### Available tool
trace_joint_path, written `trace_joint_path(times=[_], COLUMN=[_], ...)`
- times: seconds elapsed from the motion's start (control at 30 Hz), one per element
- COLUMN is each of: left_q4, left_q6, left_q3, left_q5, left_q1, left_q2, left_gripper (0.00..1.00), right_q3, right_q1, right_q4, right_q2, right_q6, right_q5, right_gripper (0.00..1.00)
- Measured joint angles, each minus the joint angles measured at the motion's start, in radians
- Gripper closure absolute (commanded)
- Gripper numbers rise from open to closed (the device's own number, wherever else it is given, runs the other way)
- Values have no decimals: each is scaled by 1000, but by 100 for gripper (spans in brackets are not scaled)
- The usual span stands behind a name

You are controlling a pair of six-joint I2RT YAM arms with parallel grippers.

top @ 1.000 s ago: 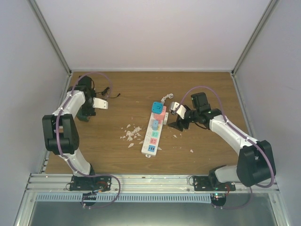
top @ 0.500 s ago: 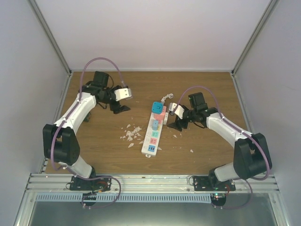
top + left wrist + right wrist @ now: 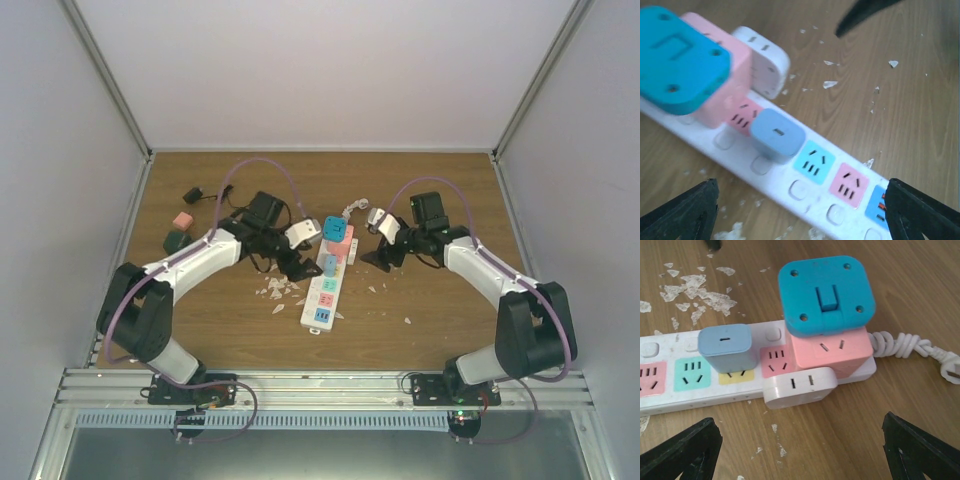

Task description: Pull the plug off the socket

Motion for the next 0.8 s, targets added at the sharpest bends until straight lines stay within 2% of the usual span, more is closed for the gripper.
trace_joint_path(times=[0.1,0.27,0.63,0.8], left_q4=[56,126,264,299], left_q6=[-83,-200,-319,-336], left_q3=[-43,-69,-72,-66], left_q5=[-72,-233,-481,-564], left_q1=[-79,-183,-303,-319], left_q2=[-4,5,89,113], left_gripper=[25,36,38,46], right_q3=[0,0,0,0], right_q1=[-16,-26,-39,-51], right_q4=[13,24,24,26], right_q2=[0,-3,-31,-42], right_q6=[23,45,58,71], right_q5=[0,-1,-1,-15], right_gripper=[11,11,10,10])
